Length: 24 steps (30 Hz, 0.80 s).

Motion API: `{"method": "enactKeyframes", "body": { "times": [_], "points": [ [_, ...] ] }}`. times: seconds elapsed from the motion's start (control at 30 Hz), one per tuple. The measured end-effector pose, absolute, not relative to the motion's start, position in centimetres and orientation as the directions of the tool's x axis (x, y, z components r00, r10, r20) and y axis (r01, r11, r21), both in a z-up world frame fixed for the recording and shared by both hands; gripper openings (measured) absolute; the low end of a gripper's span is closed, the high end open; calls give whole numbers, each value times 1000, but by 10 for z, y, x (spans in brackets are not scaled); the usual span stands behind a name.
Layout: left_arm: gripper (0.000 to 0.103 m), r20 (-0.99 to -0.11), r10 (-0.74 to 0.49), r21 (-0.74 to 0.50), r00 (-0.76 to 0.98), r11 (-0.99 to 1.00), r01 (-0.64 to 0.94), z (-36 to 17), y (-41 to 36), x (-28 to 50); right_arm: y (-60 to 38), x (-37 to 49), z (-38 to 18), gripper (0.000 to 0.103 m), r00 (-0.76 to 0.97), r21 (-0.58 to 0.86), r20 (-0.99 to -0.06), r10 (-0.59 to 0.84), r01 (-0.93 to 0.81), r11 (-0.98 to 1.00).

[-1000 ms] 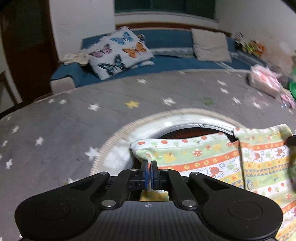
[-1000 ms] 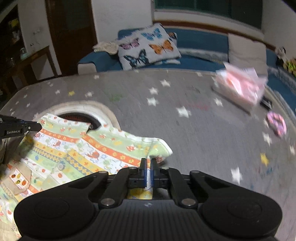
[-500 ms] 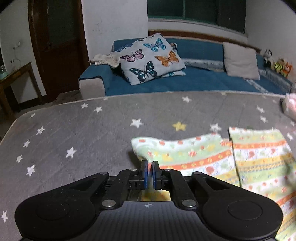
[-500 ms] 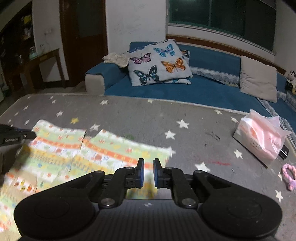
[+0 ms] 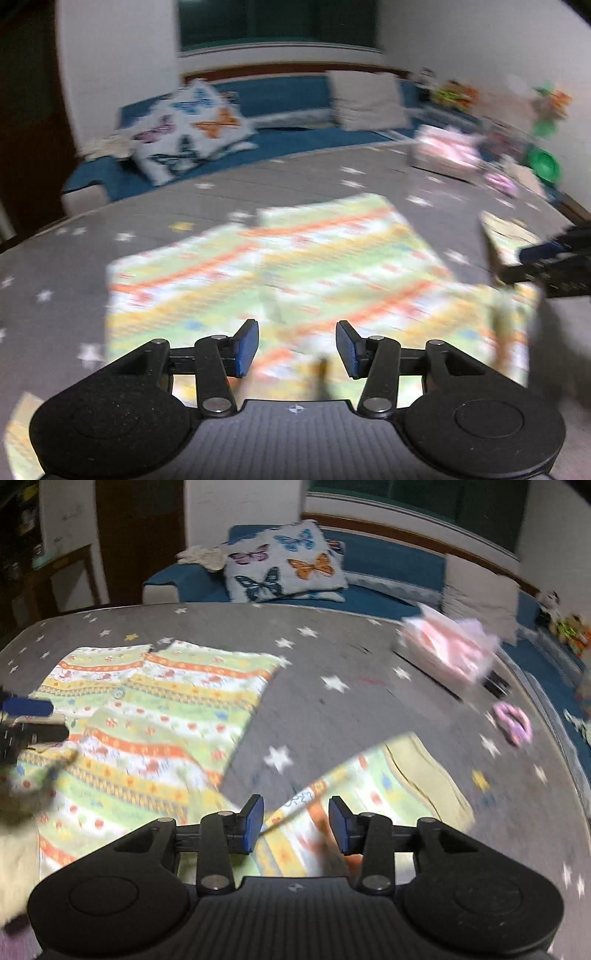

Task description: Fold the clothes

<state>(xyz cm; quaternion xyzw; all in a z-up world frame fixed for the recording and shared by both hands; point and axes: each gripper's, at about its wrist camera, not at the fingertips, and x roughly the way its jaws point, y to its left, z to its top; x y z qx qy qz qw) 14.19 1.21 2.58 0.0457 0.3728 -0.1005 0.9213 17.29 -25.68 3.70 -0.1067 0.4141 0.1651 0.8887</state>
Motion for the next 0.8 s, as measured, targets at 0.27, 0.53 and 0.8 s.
{"method": "enactKeyframes", "body": {
  "times": [0.27,0.53,0.8],
  "points": [
    [49,-721,-255,-14,645,935,355,11,-45,134,-293,169,41,38,635,-9,-751,179,-281,960],
    [49,-741,-299,-22,602,906,423,-1,-68,124,-283,225,33,38,628,66,-749,213,-249,966],
    [49,-745,-313,-28,589,897,442,-6,-71,122,-295,215,33,3,663,52,-729,172,-196,979]
  ]
}}
